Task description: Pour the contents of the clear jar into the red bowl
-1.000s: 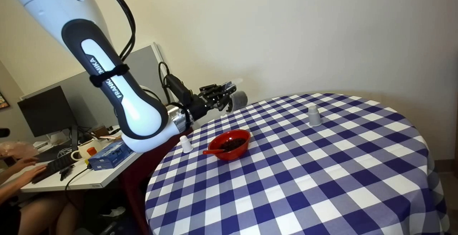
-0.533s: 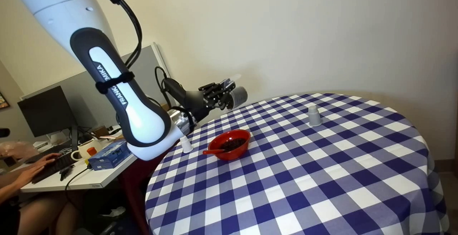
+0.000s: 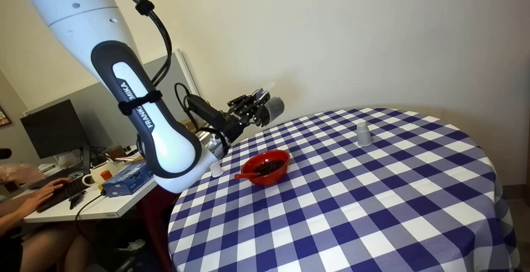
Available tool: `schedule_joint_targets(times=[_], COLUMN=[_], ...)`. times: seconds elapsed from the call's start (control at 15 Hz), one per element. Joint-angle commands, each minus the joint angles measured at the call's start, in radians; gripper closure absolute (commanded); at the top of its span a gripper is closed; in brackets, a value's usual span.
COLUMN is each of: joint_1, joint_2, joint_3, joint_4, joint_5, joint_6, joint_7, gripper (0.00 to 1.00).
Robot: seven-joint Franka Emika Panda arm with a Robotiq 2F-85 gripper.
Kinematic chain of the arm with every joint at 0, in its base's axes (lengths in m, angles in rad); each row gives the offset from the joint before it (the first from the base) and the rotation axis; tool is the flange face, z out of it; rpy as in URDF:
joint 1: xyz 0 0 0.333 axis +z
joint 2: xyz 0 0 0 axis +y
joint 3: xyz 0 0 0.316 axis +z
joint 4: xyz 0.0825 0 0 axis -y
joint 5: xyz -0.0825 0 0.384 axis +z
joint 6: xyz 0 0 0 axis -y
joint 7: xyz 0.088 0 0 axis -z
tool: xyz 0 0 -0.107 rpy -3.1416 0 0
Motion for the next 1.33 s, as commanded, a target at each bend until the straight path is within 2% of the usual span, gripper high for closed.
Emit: schedule_joint_targets(times=[0.0,1.27], joint_1=[0.028,0.092], joint_2=[0.018,0.053], joint_3=[-0.029,-0.092], joint_4=[-0.003,0.006], joint_5=[-0.018,-0.018], joint_6=[-0.054,-0.12], joint_7=[0.039,0.113], gripper=[0.91,0.91])
